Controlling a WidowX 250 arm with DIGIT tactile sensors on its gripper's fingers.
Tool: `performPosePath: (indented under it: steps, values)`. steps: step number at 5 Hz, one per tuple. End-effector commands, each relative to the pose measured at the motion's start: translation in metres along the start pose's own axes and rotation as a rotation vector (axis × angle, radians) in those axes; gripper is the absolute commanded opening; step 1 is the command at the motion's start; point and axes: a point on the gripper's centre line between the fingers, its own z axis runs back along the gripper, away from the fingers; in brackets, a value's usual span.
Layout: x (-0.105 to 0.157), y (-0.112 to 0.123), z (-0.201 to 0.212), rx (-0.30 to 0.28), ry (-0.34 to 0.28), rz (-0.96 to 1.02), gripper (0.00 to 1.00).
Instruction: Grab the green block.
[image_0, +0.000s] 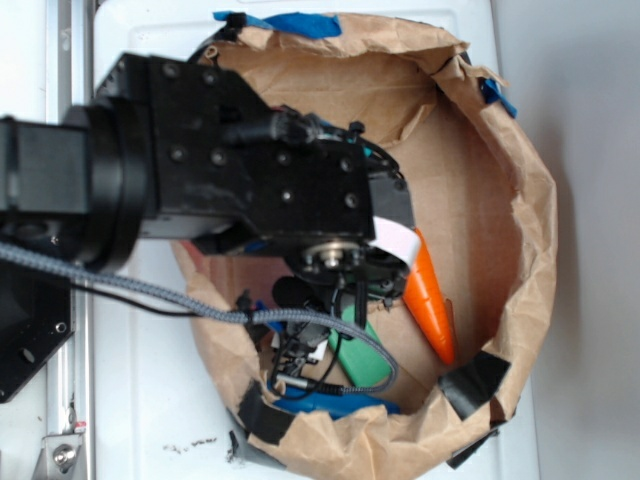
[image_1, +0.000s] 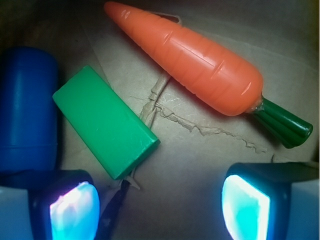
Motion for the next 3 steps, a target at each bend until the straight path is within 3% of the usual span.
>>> performPosePath:
  steps: [1, 2, 3]
  values:
    - [0.0028, -0.0094, -0.0288, 0.025, 0.028, -0.044, 1.00]
    - [0.0022, -0.0073, -0.0280, 0.023, 0.016, -0.001, 0.00]
    - [0.0012, -0.0074, -0.0258, 0.012, -0.005, -0.002, 0.00]
